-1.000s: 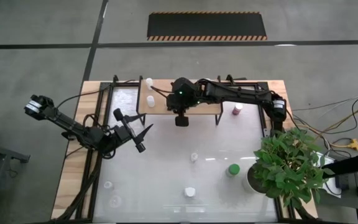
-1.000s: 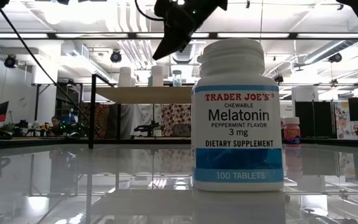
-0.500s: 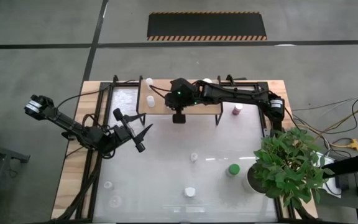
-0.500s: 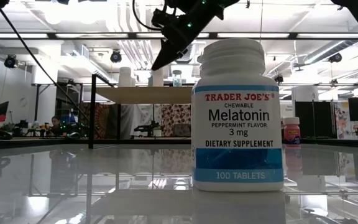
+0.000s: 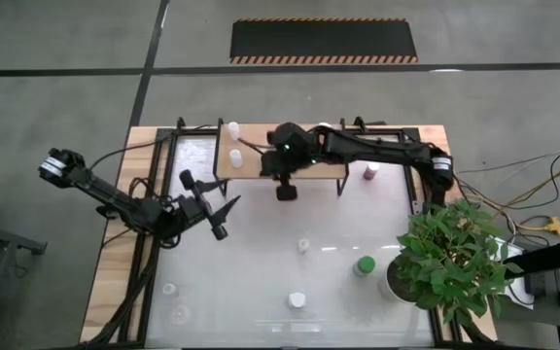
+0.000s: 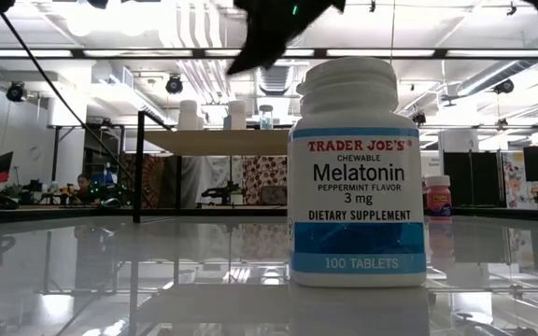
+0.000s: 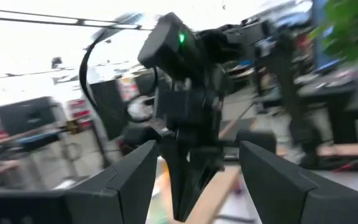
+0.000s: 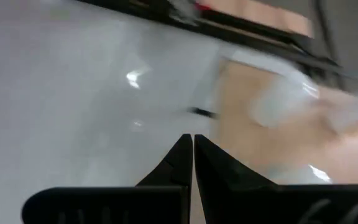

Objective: Pick and place medicine bottles onto shelf by color
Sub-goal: Put the white and blue pill bottle on the shelf

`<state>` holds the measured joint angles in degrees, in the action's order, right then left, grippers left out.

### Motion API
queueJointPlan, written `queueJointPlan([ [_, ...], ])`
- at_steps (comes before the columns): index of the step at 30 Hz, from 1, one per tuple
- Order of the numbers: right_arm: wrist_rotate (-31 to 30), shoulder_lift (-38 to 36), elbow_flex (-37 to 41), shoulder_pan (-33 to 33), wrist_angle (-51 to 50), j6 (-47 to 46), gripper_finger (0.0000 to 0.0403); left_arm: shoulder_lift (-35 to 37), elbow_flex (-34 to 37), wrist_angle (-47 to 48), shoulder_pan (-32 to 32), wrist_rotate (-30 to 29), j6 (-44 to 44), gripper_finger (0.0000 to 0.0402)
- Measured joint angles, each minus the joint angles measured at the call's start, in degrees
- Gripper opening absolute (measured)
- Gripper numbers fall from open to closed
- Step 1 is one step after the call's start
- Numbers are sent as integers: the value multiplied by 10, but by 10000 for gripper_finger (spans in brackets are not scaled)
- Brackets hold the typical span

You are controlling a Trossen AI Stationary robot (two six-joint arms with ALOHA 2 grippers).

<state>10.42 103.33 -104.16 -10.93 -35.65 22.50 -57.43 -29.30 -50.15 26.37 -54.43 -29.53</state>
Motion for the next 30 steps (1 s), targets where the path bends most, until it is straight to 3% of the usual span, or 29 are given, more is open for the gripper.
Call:
queueJointPlan([
  [4, 30, -33, 34, 43, -14, 13, 9, -23, -4, -5, 0, 120, 97, 212],
  [6, 29, -45, 51, 66, -17, 26, 9, -48, -12, -11, 1, 154, 146, 212],
  [12, 31, -97, 109, 115, -1, 34, 9, -136, -65, -36, 16, 158, 198, 212],
  [23, 30, -154, 281, 175, 81, 26, 9, -273, -149, -33, 36, 157, 203, 212],
  [30, 31, -185, 302, 207, 73, -2, 9, -306, -178, -34, 40, 157, 204, 212],
])
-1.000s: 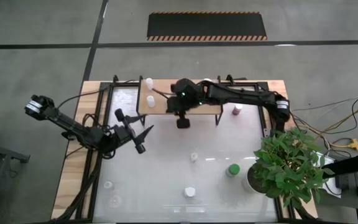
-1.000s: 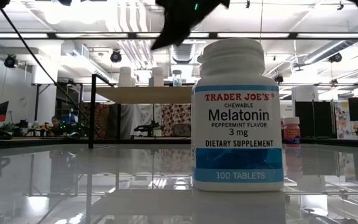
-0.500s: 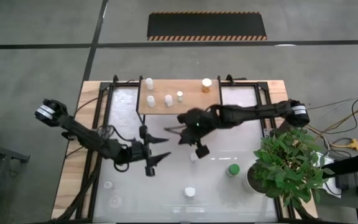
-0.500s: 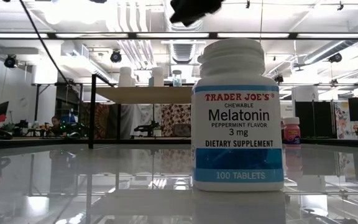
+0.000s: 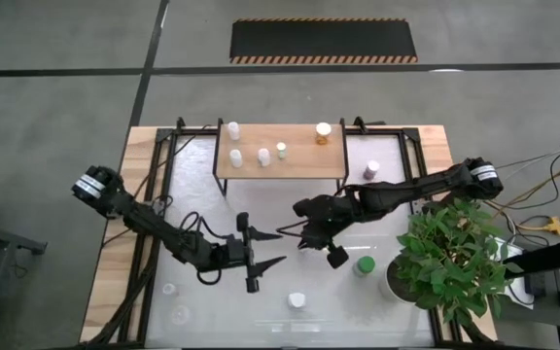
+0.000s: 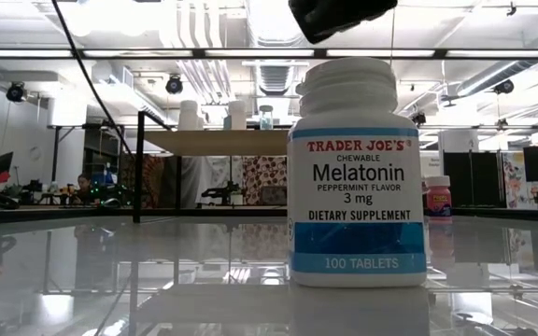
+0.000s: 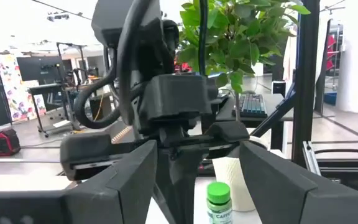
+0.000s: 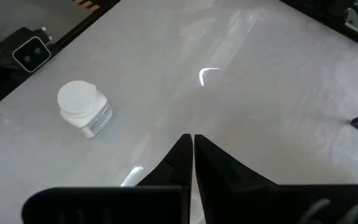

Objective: Pick and place medicine bottles onto shelf by color
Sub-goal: Put the white and blue pill bottle on the shelf

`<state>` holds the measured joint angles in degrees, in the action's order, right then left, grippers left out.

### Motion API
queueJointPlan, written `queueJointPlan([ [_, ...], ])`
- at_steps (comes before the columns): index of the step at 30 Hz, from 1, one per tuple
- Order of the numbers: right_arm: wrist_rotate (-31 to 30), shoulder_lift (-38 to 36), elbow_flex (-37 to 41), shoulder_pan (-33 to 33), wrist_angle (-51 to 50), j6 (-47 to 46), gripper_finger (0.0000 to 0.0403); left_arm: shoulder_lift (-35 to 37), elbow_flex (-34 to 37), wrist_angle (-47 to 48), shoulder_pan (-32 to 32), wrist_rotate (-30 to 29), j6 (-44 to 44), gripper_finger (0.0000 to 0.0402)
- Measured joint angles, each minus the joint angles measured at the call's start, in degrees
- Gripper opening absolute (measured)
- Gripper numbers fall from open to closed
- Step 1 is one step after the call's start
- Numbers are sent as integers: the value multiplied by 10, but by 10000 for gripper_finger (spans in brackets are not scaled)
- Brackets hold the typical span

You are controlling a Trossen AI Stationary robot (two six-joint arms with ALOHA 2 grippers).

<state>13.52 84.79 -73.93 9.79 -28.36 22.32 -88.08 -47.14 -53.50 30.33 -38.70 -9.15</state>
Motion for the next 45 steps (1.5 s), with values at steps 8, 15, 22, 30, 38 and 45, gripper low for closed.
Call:
queueJointPlan([
  [8, 0, -10, 2, 10, 4, 2, 9, -1, -1, 0, 0, 0, 12, 212],
  [15, 0, -7, 2, 29, -18, 4, 9, -1, -1, 0, 1, -2, 23, 212],
  [22, 4, -3, 2, 90, -123, -4, 9, 1, -1, 0, 2, -2, 28, 212],
  [30, 4, -3, 2, 117, -121, -60, 20, 1, -1, 0, 2, -2, 10, 212],
  [38, -46, 39, 2, 121, -103, -115, 127, 1, 0, 0, 2, -2, 12, 212],
  [45, -46, 98, 2, 121, -78, -103, 220, 3, 3, 0, 2, -1, 2, 212],
])
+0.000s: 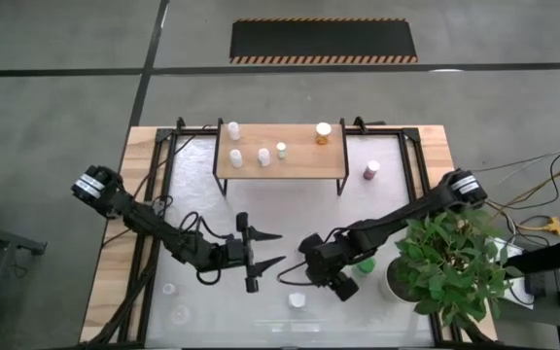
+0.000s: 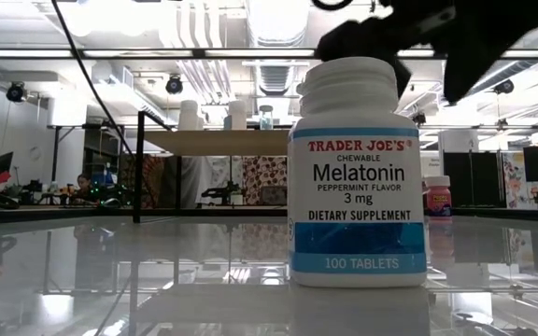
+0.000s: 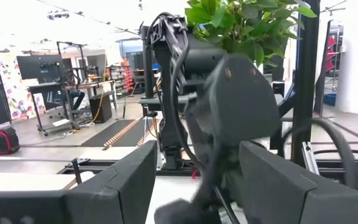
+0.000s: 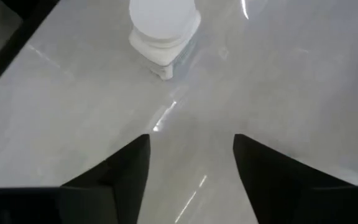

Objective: Pick and place medicine bottles onto shelf by color
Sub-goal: Put the white and blue pill bottle on the shelf

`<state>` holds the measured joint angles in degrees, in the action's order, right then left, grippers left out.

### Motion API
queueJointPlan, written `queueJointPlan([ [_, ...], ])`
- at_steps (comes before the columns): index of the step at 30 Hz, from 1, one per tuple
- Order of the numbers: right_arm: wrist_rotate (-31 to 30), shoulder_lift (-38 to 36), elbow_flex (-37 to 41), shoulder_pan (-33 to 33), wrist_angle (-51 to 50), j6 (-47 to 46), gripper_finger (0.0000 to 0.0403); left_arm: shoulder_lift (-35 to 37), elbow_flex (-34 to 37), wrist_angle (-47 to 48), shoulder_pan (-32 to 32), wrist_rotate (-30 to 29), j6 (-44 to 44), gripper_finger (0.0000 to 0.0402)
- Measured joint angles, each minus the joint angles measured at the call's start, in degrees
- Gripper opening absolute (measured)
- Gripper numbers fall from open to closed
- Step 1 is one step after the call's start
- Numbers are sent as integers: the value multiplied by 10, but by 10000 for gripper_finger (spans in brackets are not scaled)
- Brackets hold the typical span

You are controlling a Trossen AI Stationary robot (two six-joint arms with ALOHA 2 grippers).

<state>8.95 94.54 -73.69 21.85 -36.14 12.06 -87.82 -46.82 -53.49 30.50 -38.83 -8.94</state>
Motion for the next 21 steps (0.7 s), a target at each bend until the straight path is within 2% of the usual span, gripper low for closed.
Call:
queueJointPlan([
  [6, 8, 29, 0, 0, 84, -14, 242, 11, 4, 1, 0, -4, -15, 212],
  [11, 66, 46, 0, 3, 182, -54, 235, 32, 4, 1, 1, -5, -37, 212],
  [17, 57, 58, 0, 15, 216, -110, 231, 60, 8, 5, 4, -5, -40, 212],
  [21, -18, 58, 0, 30, 213, -135, 231, 70, 14, 5, 5, -5, -41, 212],
])
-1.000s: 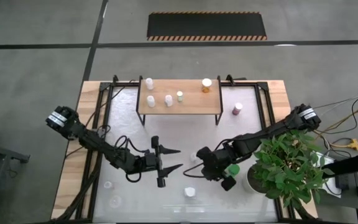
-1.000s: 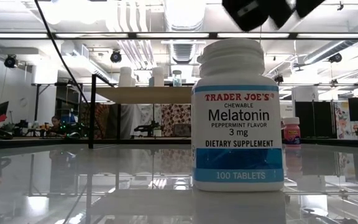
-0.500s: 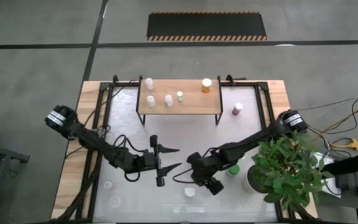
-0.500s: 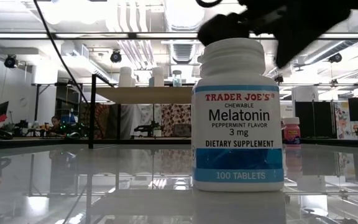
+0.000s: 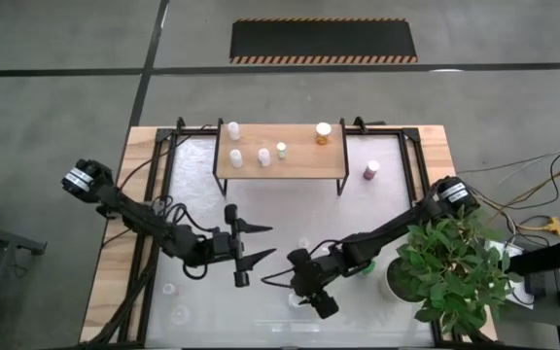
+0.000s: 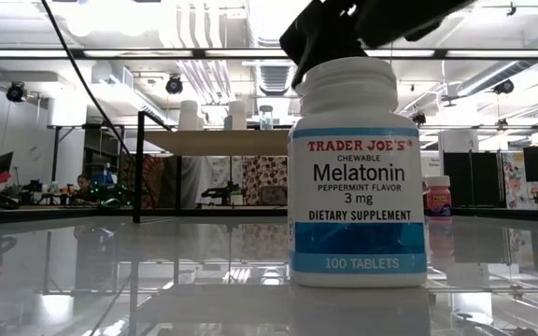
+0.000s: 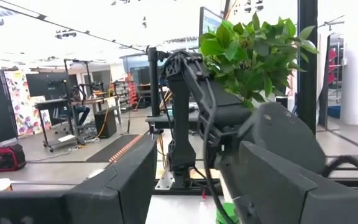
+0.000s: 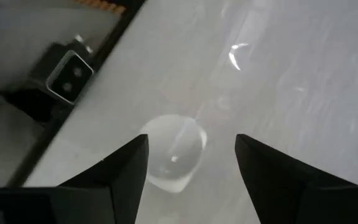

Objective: Pick and place medicine bottles onto shelf by color
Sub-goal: Put the white and blue pill bottle on the shelf

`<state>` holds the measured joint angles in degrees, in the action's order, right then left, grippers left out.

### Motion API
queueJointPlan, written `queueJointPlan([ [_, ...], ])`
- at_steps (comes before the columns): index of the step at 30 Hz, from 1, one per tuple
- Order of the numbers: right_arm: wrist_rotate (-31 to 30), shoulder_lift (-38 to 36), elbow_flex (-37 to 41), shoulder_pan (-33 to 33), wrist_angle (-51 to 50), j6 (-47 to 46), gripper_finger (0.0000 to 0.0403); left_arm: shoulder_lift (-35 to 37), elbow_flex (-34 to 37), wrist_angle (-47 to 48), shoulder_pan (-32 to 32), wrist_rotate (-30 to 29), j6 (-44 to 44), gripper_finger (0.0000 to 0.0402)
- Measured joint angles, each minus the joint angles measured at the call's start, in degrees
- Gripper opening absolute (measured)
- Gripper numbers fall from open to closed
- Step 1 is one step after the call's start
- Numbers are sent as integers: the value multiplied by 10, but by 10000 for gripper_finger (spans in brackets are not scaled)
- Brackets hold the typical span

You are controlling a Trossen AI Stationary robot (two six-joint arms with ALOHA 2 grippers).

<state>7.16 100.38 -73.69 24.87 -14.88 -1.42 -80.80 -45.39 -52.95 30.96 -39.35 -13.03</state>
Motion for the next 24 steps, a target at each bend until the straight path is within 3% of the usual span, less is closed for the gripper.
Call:
queueJointPlan([
  [10, -17, -5, -1, 22, -12, -31, 231, 2, 0, 0, 0, 0, -6, 212],
  [20, -128, -3, -6, 59, -11, -32, 231, 2, 0, 0, 0, 0, -9, 212],
  [24, -131, 4, -6, 60, -11, -41, 231, 2, 0, -1, 0, 0, -9, 212],
])
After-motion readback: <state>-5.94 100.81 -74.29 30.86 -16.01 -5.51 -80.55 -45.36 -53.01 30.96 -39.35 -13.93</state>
